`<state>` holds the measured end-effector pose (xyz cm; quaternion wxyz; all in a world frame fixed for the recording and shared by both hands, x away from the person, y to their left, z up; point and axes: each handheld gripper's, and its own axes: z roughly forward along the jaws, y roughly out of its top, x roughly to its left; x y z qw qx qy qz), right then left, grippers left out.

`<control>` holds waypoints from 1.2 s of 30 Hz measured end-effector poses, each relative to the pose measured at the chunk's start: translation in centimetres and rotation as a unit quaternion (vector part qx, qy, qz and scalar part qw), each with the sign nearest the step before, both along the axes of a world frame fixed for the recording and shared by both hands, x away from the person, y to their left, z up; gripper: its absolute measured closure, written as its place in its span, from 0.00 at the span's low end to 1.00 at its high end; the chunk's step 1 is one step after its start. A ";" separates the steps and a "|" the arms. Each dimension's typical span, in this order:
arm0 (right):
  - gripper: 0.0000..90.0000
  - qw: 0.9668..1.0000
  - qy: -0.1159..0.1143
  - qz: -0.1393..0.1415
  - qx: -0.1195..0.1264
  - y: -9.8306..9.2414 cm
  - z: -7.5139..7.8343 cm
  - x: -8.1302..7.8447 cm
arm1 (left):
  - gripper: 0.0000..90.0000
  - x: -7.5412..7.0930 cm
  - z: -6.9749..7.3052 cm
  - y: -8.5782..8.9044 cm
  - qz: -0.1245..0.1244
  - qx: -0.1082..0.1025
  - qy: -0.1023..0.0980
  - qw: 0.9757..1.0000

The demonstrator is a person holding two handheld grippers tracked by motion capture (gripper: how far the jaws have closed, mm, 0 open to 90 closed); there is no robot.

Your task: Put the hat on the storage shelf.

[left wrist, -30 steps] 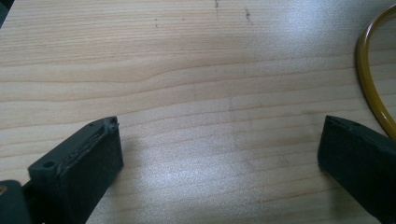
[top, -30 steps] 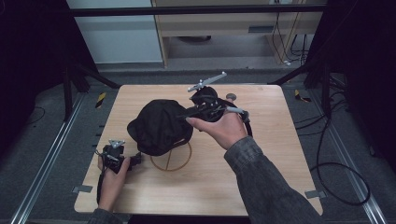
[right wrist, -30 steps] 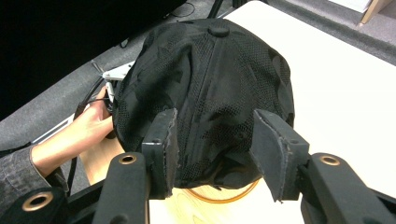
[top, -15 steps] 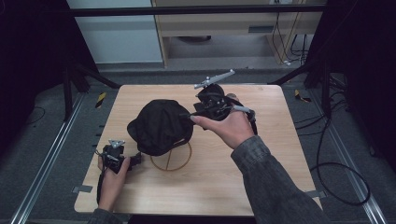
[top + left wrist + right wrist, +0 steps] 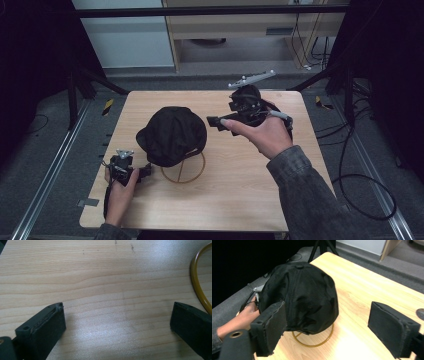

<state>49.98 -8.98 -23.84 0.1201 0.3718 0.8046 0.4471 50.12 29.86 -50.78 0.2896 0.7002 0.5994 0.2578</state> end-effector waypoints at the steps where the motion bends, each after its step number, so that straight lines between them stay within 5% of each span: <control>1: 0.13 1.000 -0.003 -0.004 0.003 -0.3 0.1 0.0 | 0.00 0.0 0.0 0.0 0.000 0.000 0.000 1.000; 14: 0.06 0.998 -0.040 -0.040 0.036 -4.6 1.3 0.0 | 0.00 0.0 0.0 0.0 0.000 0.000 0.000 1.000; 32: 0.07 0.994 -0.062 -0.087 0.029 -8.9 0.3 0.0 | 0.00 0.0 0.0 0.0 -0.001 0.000 -0.001 1.000; 36: 0.07 0.993 -0.065 -0.097 0.013 -9.8 -0.3 -0.2 | 0.00 0.0 0.0 0.0 -0.001 0.000 -0.001 1.000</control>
